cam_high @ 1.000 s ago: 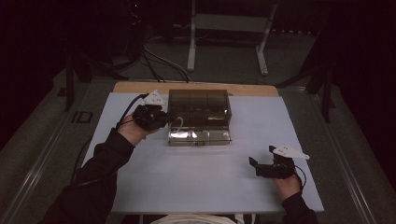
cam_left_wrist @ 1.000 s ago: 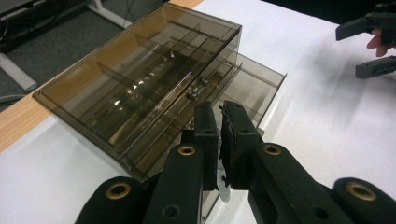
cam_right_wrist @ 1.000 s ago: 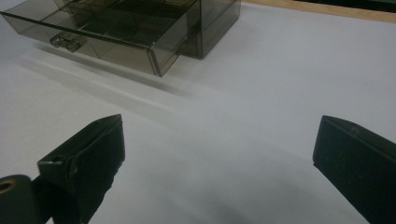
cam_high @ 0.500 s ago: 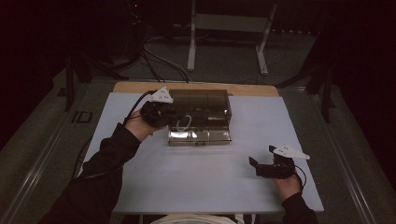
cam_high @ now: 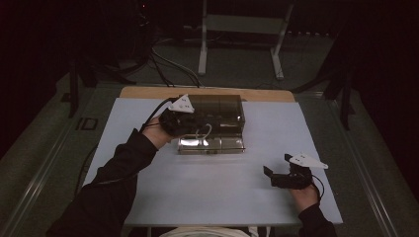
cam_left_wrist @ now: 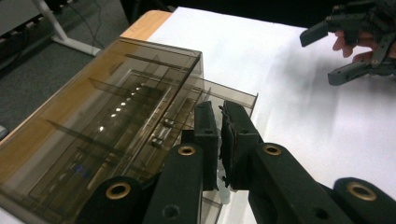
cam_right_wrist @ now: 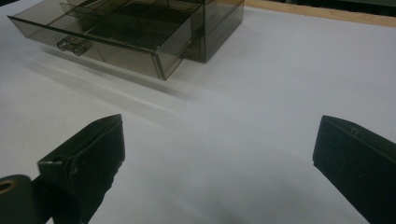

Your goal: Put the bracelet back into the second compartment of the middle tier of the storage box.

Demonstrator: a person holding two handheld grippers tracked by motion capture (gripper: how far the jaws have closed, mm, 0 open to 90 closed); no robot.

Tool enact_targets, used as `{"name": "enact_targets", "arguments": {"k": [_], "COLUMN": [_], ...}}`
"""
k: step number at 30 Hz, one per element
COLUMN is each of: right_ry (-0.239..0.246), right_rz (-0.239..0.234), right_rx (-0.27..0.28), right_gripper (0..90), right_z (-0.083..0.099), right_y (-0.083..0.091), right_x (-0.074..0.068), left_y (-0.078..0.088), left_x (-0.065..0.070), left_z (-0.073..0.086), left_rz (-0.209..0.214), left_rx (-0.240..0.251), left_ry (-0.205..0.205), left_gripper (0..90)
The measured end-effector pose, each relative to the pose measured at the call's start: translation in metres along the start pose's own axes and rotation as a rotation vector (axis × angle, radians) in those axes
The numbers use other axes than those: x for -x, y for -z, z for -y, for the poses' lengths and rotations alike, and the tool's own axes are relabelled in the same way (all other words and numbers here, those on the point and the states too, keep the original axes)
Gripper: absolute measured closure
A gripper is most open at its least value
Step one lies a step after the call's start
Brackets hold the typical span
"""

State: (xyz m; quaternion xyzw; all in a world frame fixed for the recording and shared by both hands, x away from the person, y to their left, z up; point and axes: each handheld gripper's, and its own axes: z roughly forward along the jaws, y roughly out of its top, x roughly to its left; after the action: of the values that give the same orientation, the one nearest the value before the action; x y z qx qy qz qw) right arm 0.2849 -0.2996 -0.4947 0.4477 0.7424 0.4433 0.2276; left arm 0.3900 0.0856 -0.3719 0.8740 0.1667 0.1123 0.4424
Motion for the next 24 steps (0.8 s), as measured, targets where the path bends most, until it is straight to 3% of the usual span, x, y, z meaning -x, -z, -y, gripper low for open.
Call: {"name": "enact_targets", "arguments": {"k": [11, 16, 19, 24], "right_ry": [-0.002, -0.002, -0.004, -0.001], "right_rz": [-0.001, -0.004, -0.003, -0.006], "right_rx": [0.002, 0.004, 0.002, 0.002], "right_gripper": [1.9, 1.9, 1.9, 1.9], "right_z": [0.0, 0.0, 0.0, 0.0], "right_y": [0.0, 0.001, 0.001, 0.0], "right_x": [0.0, 0.0, 0.0, 0.0], "left_y": [-0.022, -0.034, -0.04, -0.05], "left_x": [0.003, 0.003, 0.001, -0.001], "left_z": [-0.003, -0.001, 0.001, 0.005], "left_rz": [0.089, 0.092, 0.094, 0.08], "left_rx": [0.053, 0.055, 0.061, 0.032], "left_ry": [-0.043, -0.06, -0.055, -0.035], "left_gripper": [87.2, 87.1, 87.1, 87.1]}}
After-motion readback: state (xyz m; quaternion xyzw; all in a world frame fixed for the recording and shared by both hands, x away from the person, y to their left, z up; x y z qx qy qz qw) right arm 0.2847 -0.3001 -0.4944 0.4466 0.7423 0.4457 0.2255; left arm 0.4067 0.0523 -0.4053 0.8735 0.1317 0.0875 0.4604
